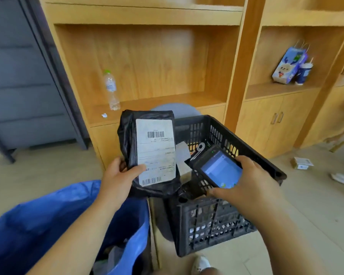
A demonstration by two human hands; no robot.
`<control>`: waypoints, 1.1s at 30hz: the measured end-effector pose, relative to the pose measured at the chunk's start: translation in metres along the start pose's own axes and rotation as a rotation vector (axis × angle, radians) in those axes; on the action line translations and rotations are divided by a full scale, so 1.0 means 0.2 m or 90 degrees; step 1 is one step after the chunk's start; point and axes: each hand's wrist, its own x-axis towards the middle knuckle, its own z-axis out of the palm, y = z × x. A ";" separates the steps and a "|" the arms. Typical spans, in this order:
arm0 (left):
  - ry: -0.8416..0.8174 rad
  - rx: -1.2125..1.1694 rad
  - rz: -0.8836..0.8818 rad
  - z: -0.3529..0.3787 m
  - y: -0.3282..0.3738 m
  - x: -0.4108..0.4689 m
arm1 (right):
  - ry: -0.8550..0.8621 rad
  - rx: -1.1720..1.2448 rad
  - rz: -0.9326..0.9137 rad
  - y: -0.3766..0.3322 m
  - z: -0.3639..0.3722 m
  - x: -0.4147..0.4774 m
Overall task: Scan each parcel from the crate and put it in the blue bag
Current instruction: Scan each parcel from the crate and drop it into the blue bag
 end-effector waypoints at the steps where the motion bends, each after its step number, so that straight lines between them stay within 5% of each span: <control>1: 0.016 -0.007 0.000 -0.06 -0.01 -0.05 | -0.002 0.010 -0.010 -0.04 0.02 -0.04; 15: 0.309 0.084 -0.066 -0.73 -0.36 -0.62 | -0.179 -0.025 -0.218 -0.50 0.38 -0.44; 33: 0.343 0.097 -0.102 -0.88 -0.52 -0.66 | -0.257 -0.088 -0.284 -0.64 0.49 -0.46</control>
